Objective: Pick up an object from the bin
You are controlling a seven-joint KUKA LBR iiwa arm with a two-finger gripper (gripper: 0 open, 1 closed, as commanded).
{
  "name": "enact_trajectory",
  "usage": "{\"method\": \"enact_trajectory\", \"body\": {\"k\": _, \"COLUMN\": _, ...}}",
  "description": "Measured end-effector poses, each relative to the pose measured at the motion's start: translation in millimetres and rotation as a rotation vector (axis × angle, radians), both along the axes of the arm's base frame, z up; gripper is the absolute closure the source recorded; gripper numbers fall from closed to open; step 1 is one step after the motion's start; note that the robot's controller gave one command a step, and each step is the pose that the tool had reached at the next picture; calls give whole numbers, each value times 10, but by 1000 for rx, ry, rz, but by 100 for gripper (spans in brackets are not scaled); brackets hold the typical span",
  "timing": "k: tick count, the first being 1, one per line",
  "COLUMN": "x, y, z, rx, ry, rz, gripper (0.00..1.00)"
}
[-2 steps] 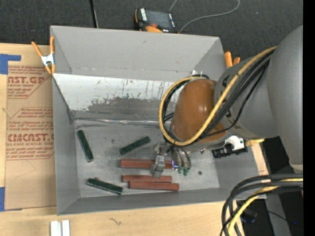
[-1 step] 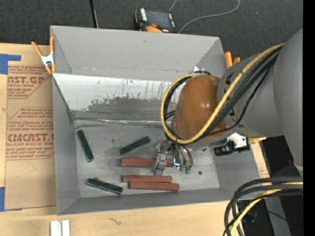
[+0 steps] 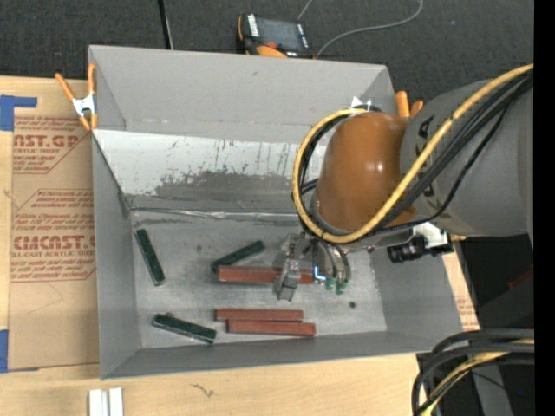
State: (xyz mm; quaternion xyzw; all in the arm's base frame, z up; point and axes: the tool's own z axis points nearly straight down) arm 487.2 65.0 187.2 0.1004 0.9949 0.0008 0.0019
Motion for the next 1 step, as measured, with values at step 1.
{"method": "enact_trajectory", "body": {"k": 1, "x": 0, "y": 3, "z": 34, "rx": 0, "ry": 3, "rz": 1, "gripper": 100}}
